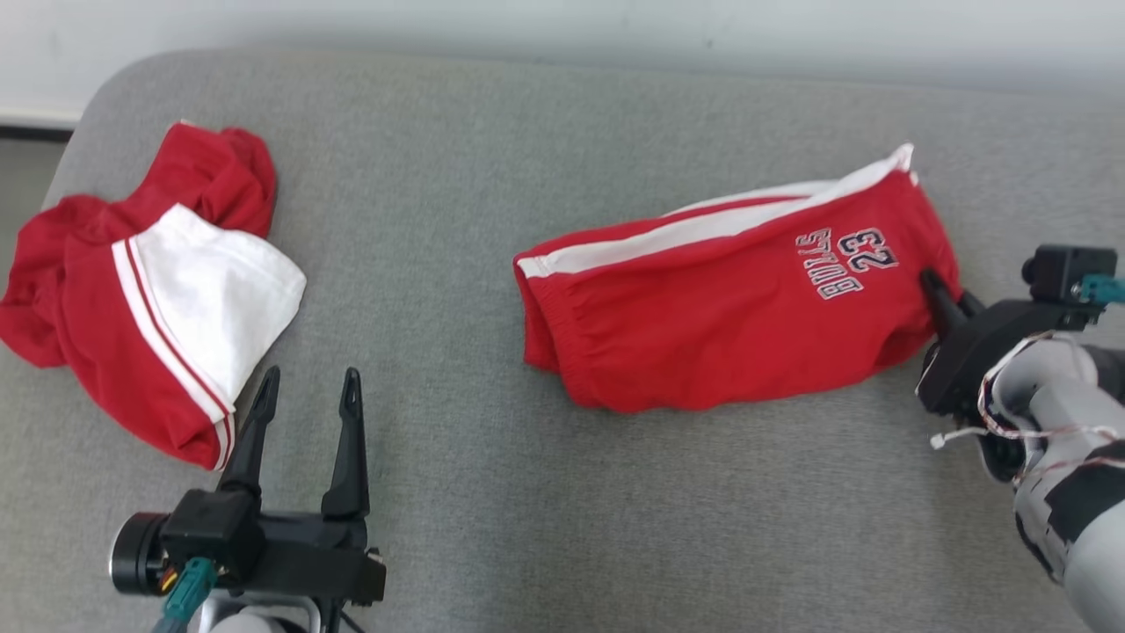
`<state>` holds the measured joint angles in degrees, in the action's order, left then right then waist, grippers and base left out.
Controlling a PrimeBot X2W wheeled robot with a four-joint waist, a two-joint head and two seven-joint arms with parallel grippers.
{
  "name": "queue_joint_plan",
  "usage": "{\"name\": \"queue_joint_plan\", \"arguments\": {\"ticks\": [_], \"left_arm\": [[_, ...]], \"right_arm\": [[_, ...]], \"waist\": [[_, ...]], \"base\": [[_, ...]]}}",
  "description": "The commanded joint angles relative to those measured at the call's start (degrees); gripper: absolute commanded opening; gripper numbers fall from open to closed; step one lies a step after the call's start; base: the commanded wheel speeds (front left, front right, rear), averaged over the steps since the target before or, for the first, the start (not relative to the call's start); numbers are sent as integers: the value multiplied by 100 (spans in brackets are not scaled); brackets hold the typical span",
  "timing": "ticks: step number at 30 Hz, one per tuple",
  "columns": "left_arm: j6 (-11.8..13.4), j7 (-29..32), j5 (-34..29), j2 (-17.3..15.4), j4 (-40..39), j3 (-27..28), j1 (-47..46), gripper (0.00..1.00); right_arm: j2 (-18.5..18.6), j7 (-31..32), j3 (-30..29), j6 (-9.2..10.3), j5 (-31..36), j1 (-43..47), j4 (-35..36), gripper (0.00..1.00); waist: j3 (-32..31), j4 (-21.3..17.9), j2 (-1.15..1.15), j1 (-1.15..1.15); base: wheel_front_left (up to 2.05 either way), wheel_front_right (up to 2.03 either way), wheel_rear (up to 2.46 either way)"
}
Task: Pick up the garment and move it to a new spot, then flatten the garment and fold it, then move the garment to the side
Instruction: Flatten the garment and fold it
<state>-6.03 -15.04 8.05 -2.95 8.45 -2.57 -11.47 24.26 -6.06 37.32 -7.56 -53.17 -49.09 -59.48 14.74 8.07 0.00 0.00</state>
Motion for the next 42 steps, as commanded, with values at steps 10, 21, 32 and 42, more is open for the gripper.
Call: {"name": "queue_joint_plan", "arguments": {"ticks": [10, 21, 32, 42], "left_arm": [[-57, -20, -63, 8, 109, 160, 533, 100], [-93, -20, -113, 8, 61, 245, 729, 100], [-98, -20, -53, 8, -3, 130, 516, 100], [-58, -20, 27, 8, 3, 33, 351, 100]], "right_arm": [[306, -357, 154, 16, -480, 1158, 727, 0], [546, -264, 90, 16, -597, 1512, 937, 100], [489, 500, 216, 16, -302, 699, 414, 100], [291, 754, 236, 16, -321, 467, -313, 100]], "waist": [[-765, -659, 0, 0], [-920, -843, 0, 0], [-667, -577, 0, 0], [-374, -304, 0, 0]], "base": [[0, 0, 0], [0, 0, 0], [0, 0, 0], [0, 0, 0]]}}
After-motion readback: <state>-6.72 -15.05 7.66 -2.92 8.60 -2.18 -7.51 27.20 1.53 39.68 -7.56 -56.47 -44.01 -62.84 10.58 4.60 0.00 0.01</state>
